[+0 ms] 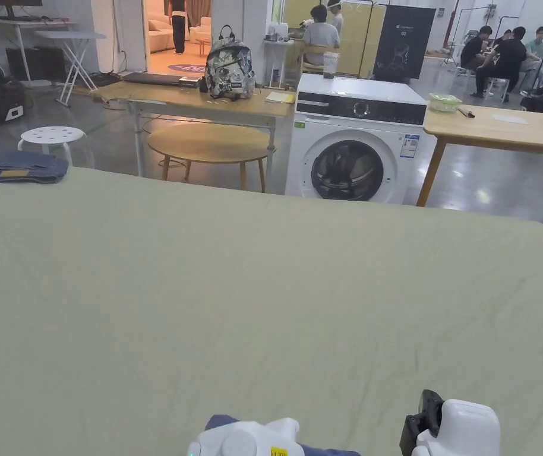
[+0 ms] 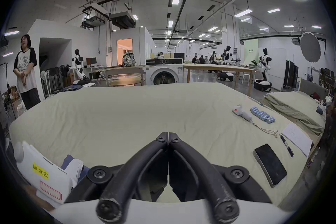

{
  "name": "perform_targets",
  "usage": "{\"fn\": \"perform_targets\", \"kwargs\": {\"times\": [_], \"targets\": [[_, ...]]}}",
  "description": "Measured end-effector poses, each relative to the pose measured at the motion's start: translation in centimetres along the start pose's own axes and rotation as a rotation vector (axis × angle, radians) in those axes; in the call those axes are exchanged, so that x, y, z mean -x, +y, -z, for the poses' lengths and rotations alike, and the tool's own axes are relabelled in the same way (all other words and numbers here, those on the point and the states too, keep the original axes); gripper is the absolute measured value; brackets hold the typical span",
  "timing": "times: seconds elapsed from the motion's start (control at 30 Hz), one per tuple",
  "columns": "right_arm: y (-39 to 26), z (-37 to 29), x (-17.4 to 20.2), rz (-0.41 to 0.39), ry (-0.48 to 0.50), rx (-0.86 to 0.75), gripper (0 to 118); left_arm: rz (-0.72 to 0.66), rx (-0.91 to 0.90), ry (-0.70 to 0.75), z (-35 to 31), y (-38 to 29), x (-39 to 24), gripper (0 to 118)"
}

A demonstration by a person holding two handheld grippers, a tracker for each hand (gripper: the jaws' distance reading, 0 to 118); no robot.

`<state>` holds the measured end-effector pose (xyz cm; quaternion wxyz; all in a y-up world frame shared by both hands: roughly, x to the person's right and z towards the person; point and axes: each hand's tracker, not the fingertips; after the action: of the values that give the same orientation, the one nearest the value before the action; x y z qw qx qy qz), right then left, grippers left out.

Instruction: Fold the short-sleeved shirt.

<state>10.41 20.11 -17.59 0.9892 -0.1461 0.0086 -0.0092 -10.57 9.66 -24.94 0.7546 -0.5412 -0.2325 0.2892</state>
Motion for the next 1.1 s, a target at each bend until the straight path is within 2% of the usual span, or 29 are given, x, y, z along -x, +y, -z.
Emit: {"fn": "perform_targets", "kwargs": {"times": [0.1, 0.23, 0.33, 0.47, 0.63, 0.73, 0.97, 1.1], "targets": [[0.0, 0.0, -0.2, -0.001, -0.003, -0.003, 0, 0.006, -0.02, -0.004, -0.9, -0.5, -0.6, 0], [0.2, 0.4, 0.0, -0.006, 0.003, -0.007, 0, 0.104, -0.07, 0.033, -3.6, -0.3, -1.9, 0], [0.5, 0.8, 0.4, -0.015, 0.007, -0.022, 0, 0.169, -0.203, 0.074, -7.1, 0.4, -1.9, 0], [1.2, 1.4, 1.1, -0.023, 0.015, -0.038, 0, 0.286, -0.494, 0.285, -13.4, -0.1, -2.6, 0], [2.2, 2.0, 2.2, -0.037, 0.027, -0.069, 0, 0.352, -0.807, 0.494, -18.4, -1.0, -2.2, 0], [2.7, 2.1, 2.7, -0.047, 0.03, -0.102, 0, 0.439, -1.001, 0.626, -20.8, -1.9, -2.3, 0], [3.5, 2.0, 3.4, -0.053, 0.03, -0.156, 0, 0.509, -1.241, 0.701, -23.1, -2.6, -1.4, 0], [3.7, 2.0, 3.5, -0.056, 0.027, -0.171, 0, 0.502, -1.245, 0.721, -23.1, -2.3, -0.8, 0]]}}
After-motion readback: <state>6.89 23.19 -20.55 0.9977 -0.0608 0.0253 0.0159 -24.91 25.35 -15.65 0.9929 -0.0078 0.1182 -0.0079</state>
